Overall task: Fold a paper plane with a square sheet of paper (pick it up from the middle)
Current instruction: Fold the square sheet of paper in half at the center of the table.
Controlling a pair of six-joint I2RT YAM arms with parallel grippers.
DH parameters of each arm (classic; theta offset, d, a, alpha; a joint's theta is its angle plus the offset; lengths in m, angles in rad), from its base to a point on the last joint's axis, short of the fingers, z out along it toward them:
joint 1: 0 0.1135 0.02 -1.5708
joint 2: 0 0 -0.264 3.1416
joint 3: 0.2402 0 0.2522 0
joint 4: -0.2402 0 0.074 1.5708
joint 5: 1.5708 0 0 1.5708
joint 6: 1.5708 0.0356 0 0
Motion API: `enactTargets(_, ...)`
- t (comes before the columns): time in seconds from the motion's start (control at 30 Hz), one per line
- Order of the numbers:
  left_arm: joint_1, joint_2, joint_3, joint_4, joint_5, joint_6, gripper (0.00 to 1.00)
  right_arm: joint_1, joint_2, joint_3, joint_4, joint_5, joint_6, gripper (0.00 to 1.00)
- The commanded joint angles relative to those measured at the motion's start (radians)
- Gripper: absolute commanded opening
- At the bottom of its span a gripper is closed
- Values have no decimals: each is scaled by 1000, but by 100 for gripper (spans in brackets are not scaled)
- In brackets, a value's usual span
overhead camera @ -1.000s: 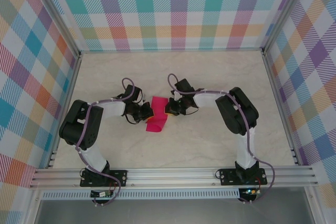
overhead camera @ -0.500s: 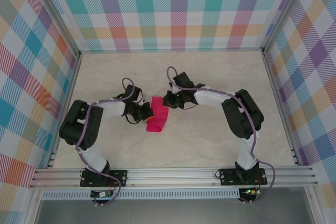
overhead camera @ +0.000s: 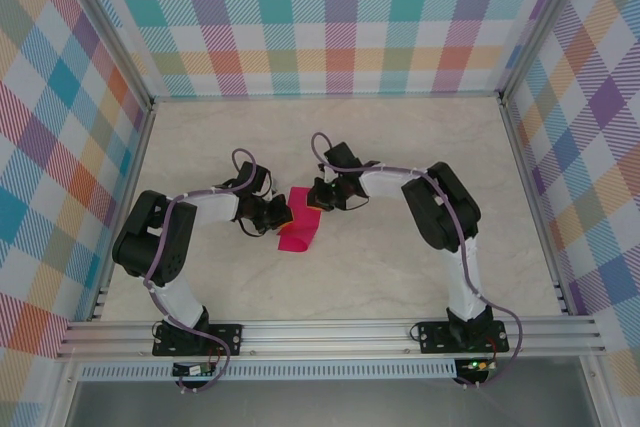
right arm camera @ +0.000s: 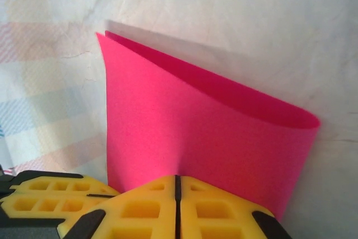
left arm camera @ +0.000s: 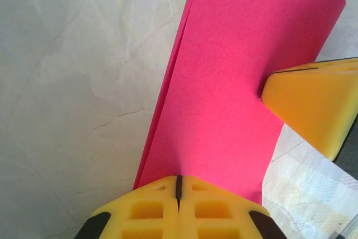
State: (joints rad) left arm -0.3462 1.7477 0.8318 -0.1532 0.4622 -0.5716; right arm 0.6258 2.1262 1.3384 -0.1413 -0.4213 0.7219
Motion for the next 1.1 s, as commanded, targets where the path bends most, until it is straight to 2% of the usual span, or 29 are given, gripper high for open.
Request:
enactTargets(0.0, 7, 121, -105, -260, -268, -18, 0, -47, -42, -99, 7, 49, 14, 8)
enactTargets(0.17, 7, 114, -107, -261, -272, -17, 0, -83, -102, -143, 9, 75, 17, 8)
enactTargets(0.3, 7, 109, -105, -258, -266, -11, 0, 2, -171, -62, -73, 121, -29, 9)
enactTargets(0.4, 6, 108, -105, -254, -266, -12, 0, 24, -201, -62, -27, 130, 13, 9)
enactTargets(0.7, 4, 106, -107, -258, -272, -12, 0, 32, -15, 91, -46, 52, 25, 9)
enactTargets(1.07, 1, 107, -108, -260, -275, -20, 0, -32, 34, 26, 36, 36, 56, 8)
